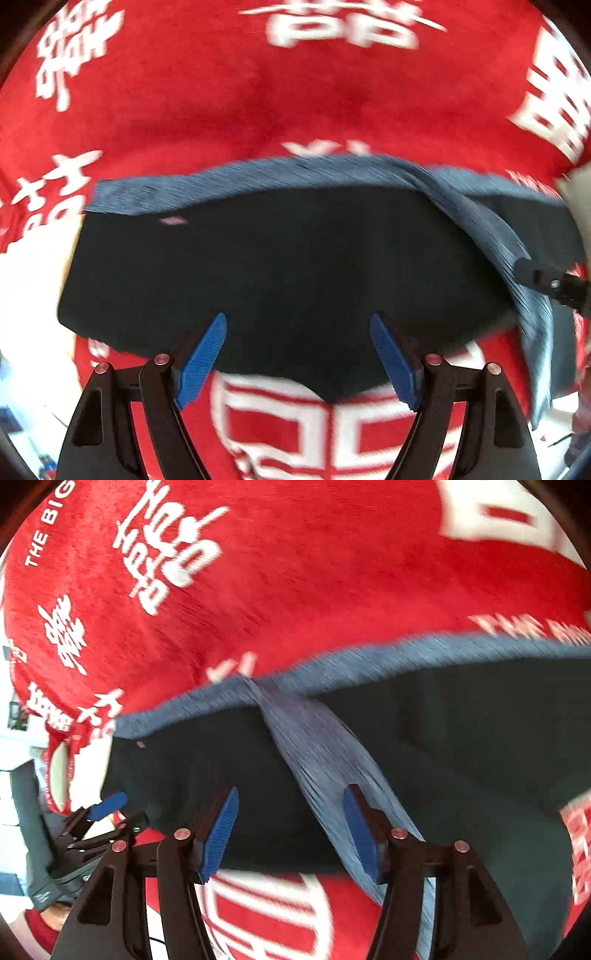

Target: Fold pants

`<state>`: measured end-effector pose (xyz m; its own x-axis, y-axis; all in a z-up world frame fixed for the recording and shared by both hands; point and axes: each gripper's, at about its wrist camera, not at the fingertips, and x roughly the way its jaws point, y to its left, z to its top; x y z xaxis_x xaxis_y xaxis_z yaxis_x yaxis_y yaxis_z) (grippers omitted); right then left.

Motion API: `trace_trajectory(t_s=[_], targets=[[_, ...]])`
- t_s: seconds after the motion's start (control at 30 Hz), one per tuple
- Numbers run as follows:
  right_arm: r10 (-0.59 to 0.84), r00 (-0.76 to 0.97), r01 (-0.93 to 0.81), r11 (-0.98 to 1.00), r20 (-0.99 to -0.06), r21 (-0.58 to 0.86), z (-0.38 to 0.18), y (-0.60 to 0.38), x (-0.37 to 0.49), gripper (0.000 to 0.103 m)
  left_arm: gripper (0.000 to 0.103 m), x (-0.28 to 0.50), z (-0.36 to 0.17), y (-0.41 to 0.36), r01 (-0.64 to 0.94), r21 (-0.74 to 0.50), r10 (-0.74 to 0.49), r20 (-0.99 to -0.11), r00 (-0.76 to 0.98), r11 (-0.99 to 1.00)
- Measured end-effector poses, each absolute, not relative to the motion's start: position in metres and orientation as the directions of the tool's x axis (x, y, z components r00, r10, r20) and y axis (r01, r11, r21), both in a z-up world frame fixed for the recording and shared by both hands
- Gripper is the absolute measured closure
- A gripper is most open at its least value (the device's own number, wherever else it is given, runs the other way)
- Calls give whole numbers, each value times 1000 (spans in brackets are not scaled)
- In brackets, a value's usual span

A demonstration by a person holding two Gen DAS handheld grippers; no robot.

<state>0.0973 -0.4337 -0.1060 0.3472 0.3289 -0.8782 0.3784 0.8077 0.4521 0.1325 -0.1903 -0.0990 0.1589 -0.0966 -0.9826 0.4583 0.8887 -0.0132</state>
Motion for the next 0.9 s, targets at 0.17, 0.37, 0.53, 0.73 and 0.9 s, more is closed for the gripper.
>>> trace_trajectory(t_s=[0.17,0.37,0.53,0.73,0.9], targets=[[305,329,475,764,-894,436,-103,-447,26,40,22,86,-104,-217,532,-84,-146,-986,76,842],[229,302,592,715,-925,371,-108,-445,-60,40,22,35,-107,-239,590,-123,-173,-984,29,798],[186,259,688,654,-948,317,-117,-437,-131,40,22,3,-104,-244,612,-157,-202,-979,4,775],[151,252,747,598,-956,291,-122,-441,-180,40,22,-10,-98,-251,634,-185,-232,-973,-9,751],[112,261,748,604,-959,274,-127,-458,-194,40,22,-11,-96,-276,658,-213,-259,-965,-28,722]])
